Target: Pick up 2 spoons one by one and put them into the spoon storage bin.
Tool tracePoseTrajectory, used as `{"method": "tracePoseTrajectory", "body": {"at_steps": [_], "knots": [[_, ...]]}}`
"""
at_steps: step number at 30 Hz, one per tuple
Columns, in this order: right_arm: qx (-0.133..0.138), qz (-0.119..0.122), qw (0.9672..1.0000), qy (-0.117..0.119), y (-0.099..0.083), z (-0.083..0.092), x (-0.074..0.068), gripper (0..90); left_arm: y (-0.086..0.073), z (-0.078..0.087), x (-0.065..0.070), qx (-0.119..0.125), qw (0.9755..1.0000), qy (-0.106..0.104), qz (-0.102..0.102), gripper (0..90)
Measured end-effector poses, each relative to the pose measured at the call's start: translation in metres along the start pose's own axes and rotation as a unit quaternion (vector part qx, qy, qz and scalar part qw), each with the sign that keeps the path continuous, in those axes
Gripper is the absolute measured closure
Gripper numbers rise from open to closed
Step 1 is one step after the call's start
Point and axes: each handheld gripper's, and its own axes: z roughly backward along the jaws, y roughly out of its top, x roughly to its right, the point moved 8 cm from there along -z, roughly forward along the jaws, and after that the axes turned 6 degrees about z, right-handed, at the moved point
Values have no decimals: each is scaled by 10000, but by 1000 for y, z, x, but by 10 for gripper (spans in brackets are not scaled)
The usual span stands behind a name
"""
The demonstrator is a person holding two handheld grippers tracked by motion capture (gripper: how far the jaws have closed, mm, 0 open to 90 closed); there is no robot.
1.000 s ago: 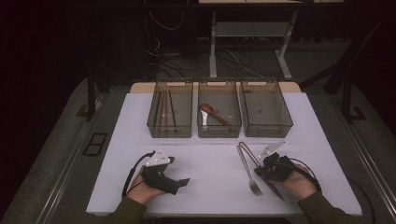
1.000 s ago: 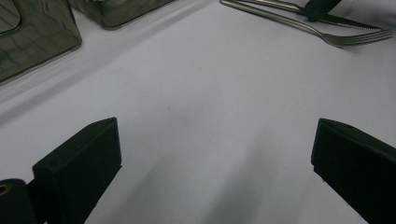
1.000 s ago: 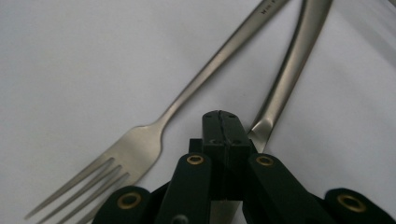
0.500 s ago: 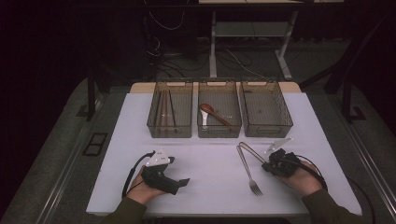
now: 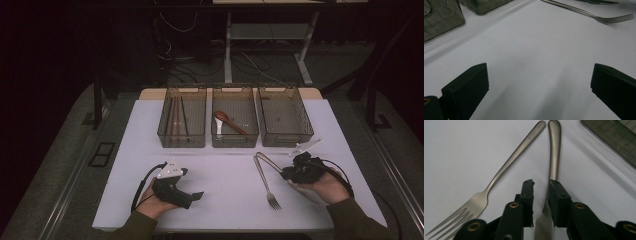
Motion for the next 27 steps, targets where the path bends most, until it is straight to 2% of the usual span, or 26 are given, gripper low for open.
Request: {"method": "tracePoseTrajectory", "body": {"at_steps": [8,13,19,27], "knots": [[-205,-157,9997,-46,13,-1,11,645,0,-1,0,-9,10000,-2,4,8],[-522,-206,9984,-13,18,-4,18,635,-1,-1,0,-10,10000,2,7,8],[-993,-246,9947,124,21,-11,23,634,-1,0,-1,-7,10000,0,12,8],[-1445,-149,9893,131,22,-26,23,654,-1,-1,0,-18,10000,-11,-12,8]]}}
